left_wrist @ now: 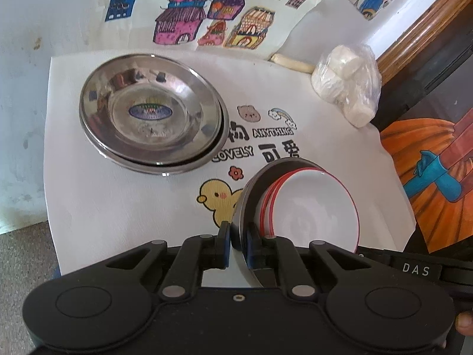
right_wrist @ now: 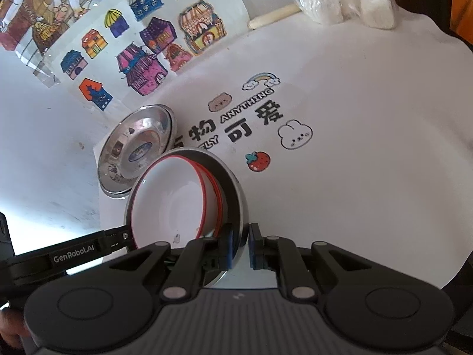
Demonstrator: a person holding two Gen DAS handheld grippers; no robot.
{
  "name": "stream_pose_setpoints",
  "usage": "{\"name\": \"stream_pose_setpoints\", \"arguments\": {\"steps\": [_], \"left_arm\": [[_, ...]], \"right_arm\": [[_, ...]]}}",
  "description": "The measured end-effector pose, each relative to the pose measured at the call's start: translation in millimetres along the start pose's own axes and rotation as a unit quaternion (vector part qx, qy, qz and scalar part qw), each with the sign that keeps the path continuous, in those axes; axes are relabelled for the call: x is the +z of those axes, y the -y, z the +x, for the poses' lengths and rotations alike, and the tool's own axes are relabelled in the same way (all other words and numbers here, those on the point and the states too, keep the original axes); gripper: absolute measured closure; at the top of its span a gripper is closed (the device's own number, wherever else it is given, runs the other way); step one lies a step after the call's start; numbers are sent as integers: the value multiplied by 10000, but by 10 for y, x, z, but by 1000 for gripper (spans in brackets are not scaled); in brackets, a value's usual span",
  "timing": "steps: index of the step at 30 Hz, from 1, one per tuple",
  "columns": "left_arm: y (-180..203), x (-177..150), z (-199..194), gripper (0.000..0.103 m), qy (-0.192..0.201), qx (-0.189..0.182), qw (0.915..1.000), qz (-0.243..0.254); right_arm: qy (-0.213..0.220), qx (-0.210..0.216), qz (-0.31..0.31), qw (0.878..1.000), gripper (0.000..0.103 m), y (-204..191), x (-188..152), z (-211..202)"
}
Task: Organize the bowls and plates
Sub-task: 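Lift the steel bowl stack with both grippers and carry it over the steel plates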
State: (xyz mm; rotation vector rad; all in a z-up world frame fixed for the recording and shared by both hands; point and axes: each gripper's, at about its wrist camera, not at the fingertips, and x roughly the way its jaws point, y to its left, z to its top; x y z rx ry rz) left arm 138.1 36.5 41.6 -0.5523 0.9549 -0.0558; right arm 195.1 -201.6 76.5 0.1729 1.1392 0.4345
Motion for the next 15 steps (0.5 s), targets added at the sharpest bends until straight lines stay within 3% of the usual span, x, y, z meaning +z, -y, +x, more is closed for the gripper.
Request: {"name": "stream_pose_setpoints", "arguments": {"steps": [15], "left_arm": [[-110, 395, -304, 94, 521, 1, 9986, -24]], "right_arm": [[339, 249, -220, 9989, 91, -324, 282, -15]]}}
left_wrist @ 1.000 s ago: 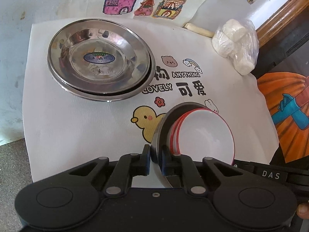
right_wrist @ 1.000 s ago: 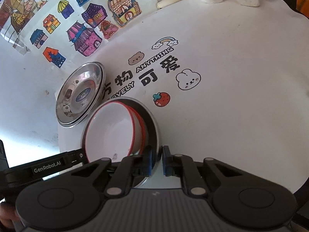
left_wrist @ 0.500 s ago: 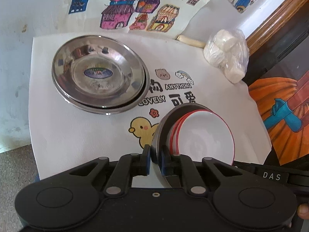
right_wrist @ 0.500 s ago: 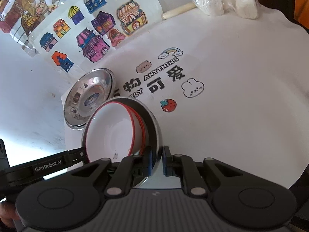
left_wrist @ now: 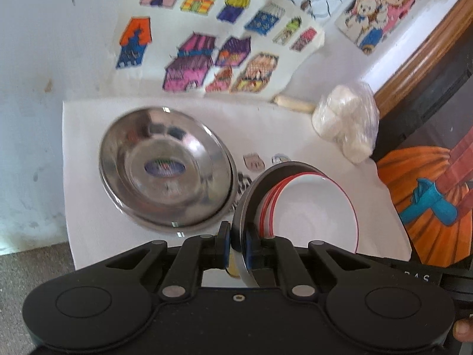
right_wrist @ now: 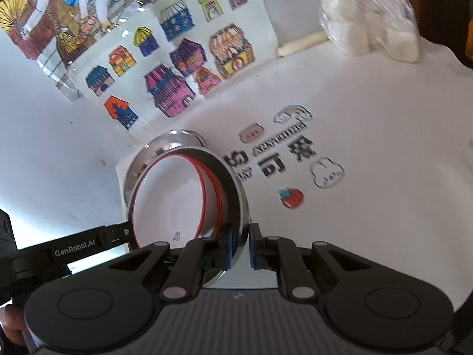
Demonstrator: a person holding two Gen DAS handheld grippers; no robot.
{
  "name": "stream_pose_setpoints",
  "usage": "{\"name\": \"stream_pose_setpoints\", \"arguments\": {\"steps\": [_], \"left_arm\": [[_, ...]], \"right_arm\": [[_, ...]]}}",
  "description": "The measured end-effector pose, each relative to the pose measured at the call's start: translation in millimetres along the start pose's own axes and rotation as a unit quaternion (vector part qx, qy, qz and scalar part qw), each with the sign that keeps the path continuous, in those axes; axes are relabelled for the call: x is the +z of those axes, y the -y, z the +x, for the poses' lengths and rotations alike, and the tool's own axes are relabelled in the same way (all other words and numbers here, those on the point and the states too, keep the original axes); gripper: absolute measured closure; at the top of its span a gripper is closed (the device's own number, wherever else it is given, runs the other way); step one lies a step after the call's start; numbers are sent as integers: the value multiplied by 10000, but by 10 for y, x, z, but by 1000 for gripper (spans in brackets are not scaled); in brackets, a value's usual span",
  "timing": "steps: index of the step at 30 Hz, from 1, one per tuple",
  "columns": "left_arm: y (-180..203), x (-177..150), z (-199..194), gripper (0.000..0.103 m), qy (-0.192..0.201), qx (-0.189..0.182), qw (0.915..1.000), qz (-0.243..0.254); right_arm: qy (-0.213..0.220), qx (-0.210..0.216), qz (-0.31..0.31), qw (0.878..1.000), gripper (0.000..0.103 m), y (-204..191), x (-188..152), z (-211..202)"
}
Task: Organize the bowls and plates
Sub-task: 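Lift the steel bowl stack with both grippers and carry it over the steel plates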
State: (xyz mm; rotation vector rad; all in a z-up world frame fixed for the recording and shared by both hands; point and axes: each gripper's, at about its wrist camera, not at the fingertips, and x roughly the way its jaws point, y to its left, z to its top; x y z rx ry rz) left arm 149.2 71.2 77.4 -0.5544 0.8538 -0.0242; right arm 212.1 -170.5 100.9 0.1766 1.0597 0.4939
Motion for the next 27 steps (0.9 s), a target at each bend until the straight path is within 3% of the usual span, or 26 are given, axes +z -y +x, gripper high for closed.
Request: {"name": "stream_pose_setpoints", "arguments": {"steps": [11, 27], "left_arm": [[-254, 382, -121, 95, 282, 108, 9995, -101], [-794, 690, -7, 95, 392, 405, 9974, -451]], "right_arm": [[97, 237, -205, 9995, 90, -313, 342, 165], [-127, 494, -320, 9982, 90, -705, 622, 781]]}}
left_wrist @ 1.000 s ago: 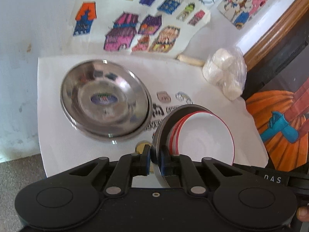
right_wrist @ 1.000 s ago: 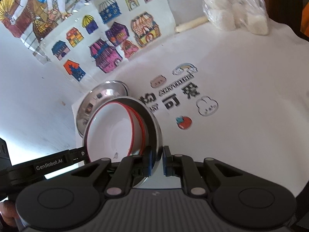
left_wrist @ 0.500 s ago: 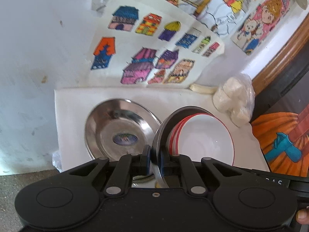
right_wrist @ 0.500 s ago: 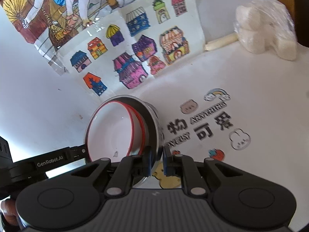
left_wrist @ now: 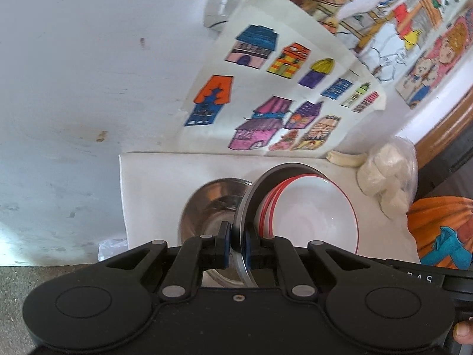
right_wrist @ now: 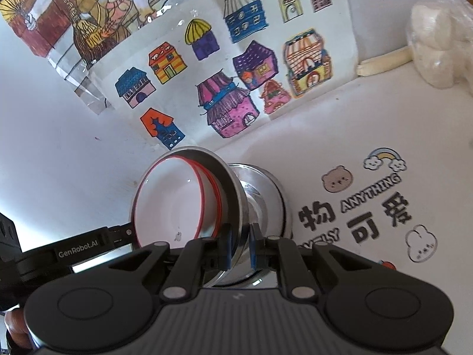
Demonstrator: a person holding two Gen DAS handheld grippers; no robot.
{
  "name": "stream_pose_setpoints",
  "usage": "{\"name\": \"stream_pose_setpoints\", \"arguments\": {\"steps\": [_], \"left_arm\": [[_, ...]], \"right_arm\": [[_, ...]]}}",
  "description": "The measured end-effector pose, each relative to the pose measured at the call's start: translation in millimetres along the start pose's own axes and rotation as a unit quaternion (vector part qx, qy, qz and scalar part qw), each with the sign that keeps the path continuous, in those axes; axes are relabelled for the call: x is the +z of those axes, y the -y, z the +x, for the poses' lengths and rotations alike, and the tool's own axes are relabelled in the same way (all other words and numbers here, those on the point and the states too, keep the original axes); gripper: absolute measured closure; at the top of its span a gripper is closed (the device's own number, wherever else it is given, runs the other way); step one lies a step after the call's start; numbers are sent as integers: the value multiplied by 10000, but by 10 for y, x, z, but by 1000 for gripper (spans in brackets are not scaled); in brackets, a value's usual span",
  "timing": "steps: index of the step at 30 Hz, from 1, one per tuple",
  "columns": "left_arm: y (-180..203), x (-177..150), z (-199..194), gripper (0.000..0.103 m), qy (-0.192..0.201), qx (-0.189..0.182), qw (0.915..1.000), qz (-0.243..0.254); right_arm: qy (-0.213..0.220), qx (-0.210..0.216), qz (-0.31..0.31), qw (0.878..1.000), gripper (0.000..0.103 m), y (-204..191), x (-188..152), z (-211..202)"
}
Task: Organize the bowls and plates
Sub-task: 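Lift the steel bowl stack with both grippers and carry it over the steel plates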
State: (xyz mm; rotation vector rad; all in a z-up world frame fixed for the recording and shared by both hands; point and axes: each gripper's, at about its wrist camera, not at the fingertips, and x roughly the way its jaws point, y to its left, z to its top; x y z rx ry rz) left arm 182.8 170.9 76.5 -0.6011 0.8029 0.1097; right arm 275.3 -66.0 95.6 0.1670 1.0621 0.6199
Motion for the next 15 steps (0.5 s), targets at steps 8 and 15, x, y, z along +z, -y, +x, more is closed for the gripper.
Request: {"name": "stream_pose_setpoints", "arguments": {"steps": [8, 15], "left_arm": [[-106, 71, 109, 95, 9, 54, 10000, -59], [-134, 92, 219, 95, -59, 54, 9999, -62]], "right_arm": [[-57, 27, 8, 10000, 90, -76, 98, 195], [-134, -72, 113, 9998, 90, -57, 140, 283]]}}
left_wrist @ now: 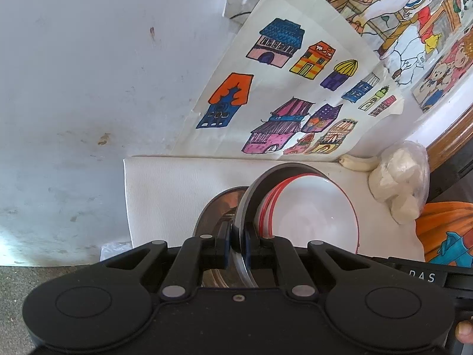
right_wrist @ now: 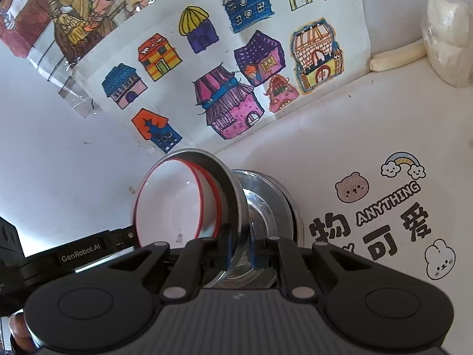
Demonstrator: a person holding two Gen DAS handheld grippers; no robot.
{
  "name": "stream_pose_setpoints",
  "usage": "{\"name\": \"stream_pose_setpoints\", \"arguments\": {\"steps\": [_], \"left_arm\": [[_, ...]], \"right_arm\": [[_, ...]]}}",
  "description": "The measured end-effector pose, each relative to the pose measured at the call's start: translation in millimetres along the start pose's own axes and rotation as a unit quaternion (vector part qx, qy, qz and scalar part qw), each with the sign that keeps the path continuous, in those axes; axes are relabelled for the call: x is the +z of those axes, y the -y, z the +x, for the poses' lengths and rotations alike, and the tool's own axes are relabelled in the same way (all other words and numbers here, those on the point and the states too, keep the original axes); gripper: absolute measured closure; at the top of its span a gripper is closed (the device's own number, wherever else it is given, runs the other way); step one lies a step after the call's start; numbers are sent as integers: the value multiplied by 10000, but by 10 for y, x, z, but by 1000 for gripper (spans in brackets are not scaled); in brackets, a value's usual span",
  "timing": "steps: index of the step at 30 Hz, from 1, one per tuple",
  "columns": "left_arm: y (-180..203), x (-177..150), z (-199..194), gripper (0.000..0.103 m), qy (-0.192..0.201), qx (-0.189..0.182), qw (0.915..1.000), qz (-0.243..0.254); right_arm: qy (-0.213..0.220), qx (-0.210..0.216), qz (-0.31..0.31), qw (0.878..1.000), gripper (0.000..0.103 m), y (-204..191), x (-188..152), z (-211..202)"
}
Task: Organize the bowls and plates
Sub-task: 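Lift the steel bowl stack with both grippers and carry it over the steel plates, then lower the bowl stack onto the steel plates and open both grippers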
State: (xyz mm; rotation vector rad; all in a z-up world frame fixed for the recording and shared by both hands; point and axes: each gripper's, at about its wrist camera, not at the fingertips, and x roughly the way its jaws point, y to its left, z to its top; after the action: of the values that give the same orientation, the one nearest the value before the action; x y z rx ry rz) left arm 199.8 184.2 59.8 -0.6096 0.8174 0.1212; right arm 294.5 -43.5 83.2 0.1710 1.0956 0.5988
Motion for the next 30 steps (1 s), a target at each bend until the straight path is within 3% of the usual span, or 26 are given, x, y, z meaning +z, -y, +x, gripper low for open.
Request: {"name": "stream_pose_setpoints", "arguments": {"steps": [30], "left_arm": [[-49, -2, 133, 95, -84, 36, 10000, 1]], "right_arm": [[-111, -76, 74, 9999, 90, -13, 19, 174]]}}
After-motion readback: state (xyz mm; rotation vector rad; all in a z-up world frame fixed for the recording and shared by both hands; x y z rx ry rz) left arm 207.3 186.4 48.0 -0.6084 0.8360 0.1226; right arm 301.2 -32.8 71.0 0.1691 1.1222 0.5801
